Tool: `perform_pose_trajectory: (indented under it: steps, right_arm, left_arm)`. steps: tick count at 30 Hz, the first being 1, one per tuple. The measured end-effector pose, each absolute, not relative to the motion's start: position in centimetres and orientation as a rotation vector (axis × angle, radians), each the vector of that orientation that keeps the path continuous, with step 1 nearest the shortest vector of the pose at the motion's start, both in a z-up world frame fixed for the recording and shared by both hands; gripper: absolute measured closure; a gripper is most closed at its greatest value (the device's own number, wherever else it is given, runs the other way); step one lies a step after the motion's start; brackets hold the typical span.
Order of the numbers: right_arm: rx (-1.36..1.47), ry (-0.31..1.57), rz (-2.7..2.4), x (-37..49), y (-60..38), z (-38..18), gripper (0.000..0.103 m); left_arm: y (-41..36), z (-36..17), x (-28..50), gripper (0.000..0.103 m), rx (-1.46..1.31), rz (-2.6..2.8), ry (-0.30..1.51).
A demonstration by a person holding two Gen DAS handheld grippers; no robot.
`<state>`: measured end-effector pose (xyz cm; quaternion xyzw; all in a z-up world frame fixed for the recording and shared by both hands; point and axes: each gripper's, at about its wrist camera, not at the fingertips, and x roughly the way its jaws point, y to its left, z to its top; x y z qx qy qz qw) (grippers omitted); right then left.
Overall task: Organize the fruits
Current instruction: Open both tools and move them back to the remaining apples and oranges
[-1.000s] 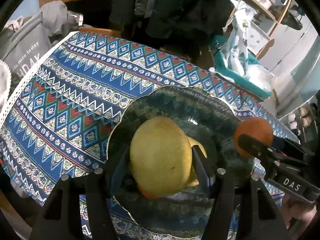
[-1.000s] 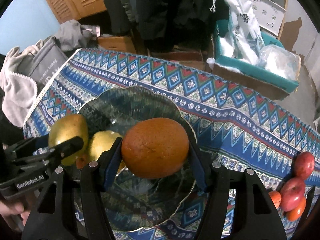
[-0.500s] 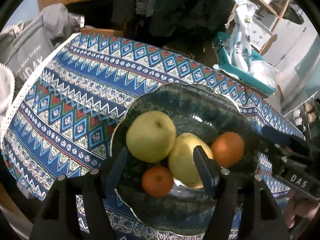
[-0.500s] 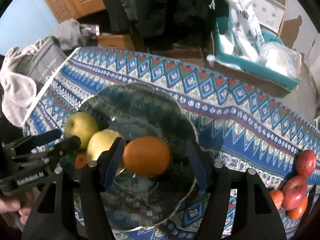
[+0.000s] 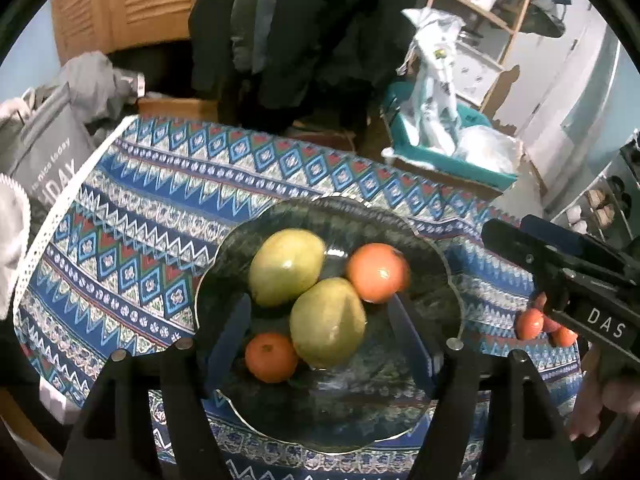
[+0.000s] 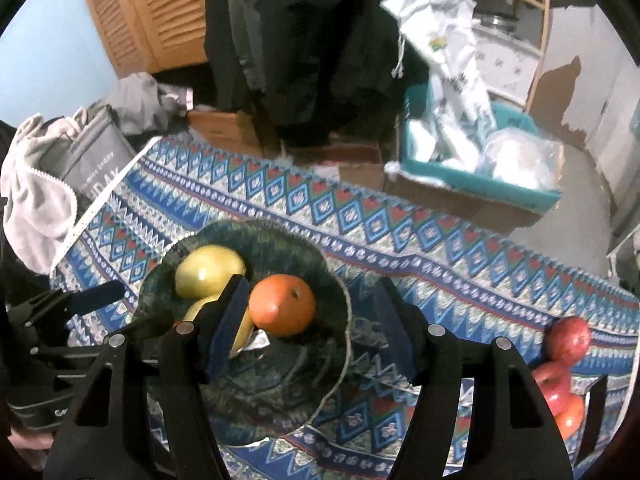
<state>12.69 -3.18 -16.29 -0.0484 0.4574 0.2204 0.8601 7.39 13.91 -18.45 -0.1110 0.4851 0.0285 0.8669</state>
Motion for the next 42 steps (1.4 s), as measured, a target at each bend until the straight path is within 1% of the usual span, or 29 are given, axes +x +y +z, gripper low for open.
perform_pose_trajectory:
  steps: [5, 8, 13, 16, 20, 22, 26, 29, 34, 42]
  right_arm:
    - [-0.096, 0.906, 0.446, 11.9, -4.4, -14.1, 0.037]
    - [-0.086, 0.883, 0.435, 11.5, -5.2, -13.1, 0.037]
    - [-0.073, 0.846, 0.408, 10.9, -6.8, -11.4, 0.037]
    - [-0.069, 0.823, 0.388, 10.4, -7.8, -10.5, 0.032]
    - [-0.079, 0.786, 0.353, 9.8, -9.1, -9.4, 0.031]
    - [-0.077, 0.774, 0.342, 9.5, -9.8, -9.0, 0.028]
    - [-0.072, 0.750, 0.321, 8.9, -11.2, -8.1, 0.026]
    - [-0.069, 0.735, 0.304, 8.5, -12.2, -7.7, 0.025]
    - [-0.060, 0.716, 0.273, 7.8, -14.4, -7.0, 0.023]
    - [-0.050, 0.695, 0.217, 6.6, -18.0, -6.5, 0.022]
  left_arm:
    - [13.0, -16.4, 7.0, 0.029, -0.220, 0.035, 0.967]
    - [12.4, -15.3, 6.8, 0.026, -0.215, 0.023, 0.940]
    - [11.1, -13.8, 6.4, 0.024, -0.192, -0.010, 0.902]
    - [10.1, -13.2, 6.3, 0.023, -0.182, -0.027, 0.888]
    - [8.6, -12.5, 6.2, 0.023, -0.169, -0.060, 0.879]
    - [7.8, -12.3, 6.1, 0.022, -0.160, -0.073, 0.876]
    - [6.4, -11.7, 6.1, 0.022, -0.151, -0.102, 0.869]
    - [5.4, -11.1, 6.0, 0.017, -0.143, -0.119, 0.858]
    - [3.5, -10.3, 5.8, 0.017, -0.124, -0.154, 0.842]
    - [0.0, -9.6, 5.9, 0.017, -0.087, -0.210, 0.837]
